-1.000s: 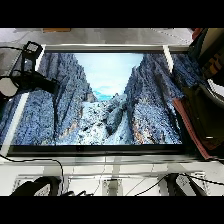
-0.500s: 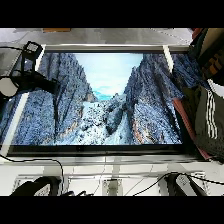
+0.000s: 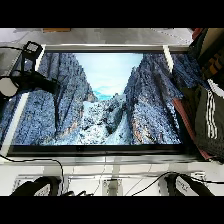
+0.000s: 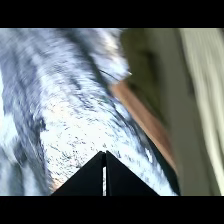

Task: Fold the clothes and pants, and hang the long-sleeved shirts on hangers.

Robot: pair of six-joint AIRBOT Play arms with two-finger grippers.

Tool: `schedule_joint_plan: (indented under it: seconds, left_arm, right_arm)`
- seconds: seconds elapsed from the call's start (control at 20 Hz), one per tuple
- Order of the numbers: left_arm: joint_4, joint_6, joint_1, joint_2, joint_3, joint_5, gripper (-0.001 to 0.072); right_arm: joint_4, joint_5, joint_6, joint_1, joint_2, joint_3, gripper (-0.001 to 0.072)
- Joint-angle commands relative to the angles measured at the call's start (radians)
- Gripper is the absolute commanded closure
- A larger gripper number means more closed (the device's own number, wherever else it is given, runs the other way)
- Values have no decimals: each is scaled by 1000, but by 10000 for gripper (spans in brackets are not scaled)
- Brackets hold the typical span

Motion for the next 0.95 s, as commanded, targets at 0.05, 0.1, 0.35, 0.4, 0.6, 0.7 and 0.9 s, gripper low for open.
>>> schedule_joint_plan:
  seconds: [0.05,0.1,0.35,0.4,0.6,0.7,0.9]
  left_arm:
    - [0,0,1,0,0,0,15]
    - [0,0,1,0,0,0,14]
    - [0,0,1,0,0,0,14]
    - [0,0,1,0,0,0,14]
    - [0,0,1,0,0,0,14]
    - [0,0,1,0,0,0,14]
    - [0,0,1,0,0,0,14]
  right_arm:
    - [-121,-133,-273,324,-46,-2,697]
    - [-124,-130,-288,363,-58,-2,696]
    - [-145,-97,-290,425,-144,-6,697]
    - [-145,-69,-290,425,-163,-8,696]
    - [-111,-21,-290,425,-186,-8,695]
    - [-112,-24,-290,425,-186,-7,696]
    - [-112,-25,-290,425,-186,-7,696]
